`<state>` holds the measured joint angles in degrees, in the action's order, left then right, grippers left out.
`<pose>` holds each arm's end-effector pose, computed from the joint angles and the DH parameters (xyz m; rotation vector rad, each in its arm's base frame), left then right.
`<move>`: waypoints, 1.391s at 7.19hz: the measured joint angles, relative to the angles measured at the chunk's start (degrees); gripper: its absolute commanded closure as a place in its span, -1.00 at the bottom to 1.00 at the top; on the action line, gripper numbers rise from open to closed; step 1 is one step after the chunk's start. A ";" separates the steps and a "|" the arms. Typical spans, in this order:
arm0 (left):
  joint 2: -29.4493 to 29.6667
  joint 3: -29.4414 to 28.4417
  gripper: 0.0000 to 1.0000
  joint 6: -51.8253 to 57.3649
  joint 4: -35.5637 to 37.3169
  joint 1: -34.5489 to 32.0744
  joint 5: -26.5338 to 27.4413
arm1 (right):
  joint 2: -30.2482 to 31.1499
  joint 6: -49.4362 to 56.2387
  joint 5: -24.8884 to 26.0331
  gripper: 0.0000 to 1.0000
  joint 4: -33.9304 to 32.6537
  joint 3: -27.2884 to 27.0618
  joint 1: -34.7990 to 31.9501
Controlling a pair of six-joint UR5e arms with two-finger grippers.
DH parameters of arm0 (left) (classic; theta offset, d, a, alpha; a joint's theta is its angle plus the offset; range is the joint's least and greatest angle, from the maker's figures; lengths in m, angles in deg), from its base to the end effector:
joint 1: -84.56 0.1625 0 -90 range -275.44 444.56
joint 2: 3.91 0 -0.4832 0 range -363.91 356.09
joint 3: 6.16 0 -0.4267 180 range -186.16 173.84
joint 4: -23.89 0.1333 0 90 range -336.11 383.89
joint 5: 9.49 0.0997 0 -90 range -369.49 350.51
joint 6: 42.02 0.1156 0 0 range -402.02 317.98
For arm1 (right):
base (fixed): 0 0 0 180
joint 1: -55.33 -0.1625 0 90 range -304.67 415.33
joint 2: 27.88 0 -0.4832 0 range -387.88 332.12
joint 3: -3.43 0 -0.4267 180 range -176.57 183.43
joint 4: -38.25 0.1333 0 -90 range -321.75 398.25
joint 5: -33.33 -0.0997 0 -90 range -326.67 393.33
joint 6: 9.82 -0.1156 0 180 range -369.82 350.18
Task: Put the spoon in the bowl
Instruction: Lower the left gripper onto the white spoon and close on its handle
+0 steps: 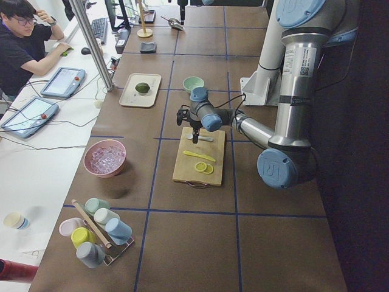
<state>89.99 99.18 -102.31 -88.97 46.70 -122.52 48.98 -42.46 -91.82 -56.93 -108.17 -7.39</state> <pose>0.4047 -0.4261 0.5161 0.0841 0.8148 0.0134 -0.2129 -0.5584 0.4229 0.1332 -0.7683 -0.0695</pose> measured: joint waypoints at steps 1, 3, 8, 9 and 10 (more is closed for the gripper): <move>-0.02 0.01 -0.43 0.00 0.01 0.26 0.00 | 0.03 -0.03 0.04 -1.00 0.00 0.03 -0.02; -0.03 0.02 0.00 0.00 0.07 0.39 -0.14 | 0.05 -0.06 0.08 -1.00 0.00 0.05 -0.06; -0.04 -0.07 0.80 -0.02 0.19 0.85 -0.28 | -0.04 -0.06 -0.04 -1.00 0.00 0.06 -0.59; -0.12 0.19 0.93 -0.06 0.26 0.84 -0.37 | -0.04 -0.06 -0.08 -1.00 0.00 0.06 -0.61; -0.28 0.90 0.98 -0.08 0.82 0.73 -0.63 | -0.06 -0.08 -0.09 -1.00 0.00 0.05 -0.63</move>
<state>89.71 100.07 -102.39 -88.15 47.44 -123.14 48.91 -42.54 -91.91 -56.93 -108.12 -8.03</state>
